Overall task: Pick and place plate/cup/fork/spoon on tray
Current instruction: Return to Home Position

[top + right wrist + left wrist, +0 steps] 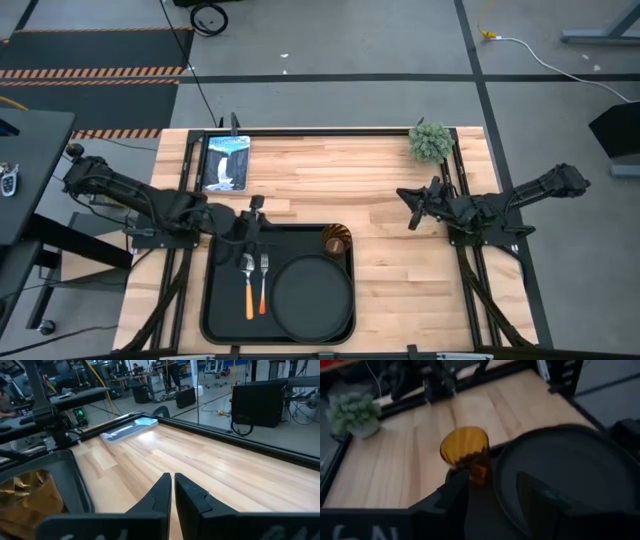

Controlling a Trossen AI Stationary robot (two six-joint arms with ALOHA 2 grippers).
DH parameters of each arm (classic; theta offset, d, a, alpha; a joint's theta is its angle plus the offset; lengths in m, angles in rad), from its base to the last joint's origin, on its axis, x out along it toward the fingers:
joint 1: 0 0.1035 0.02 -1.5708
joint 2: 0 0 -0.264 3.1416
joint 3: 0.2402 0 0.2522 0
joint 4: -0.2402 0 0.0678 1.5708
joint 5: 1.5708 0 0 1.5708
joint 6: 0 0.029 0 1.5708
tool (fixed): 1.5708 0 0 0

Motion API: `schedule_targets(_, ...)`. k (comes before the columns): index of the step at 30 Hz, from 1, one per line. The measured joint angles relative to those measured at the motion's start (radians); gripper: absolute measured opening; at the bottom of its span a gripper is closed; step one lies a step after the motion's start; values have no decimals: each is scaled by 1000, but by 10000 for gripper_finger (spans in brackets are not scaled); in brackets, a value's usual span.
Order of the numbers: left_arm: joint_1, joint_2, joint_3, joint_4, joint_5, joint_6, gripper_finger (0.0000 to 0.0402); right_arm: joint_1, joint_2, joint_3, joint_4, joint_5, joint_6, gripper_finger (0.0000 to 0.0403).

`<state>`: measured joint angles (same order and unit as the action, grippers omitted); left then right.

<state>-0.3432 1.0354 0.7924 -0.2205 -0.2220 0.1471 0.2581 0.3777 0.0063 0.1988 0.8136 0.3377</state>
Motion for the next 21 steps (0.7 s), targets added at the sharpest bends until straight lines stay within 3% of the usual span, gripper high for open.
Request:
schedule_targets(9,-16,-168,-133,165,125,-17,172,0,2,0,9,-4,0,29)
schedule_targets(18,-78,-406,-337,266,131,-194,172,0,2,0,10,-4,0,28)
schedule_targets(21,-76,-469,-360,222,115,-140,172,0,2,0,9,-4,0,28)
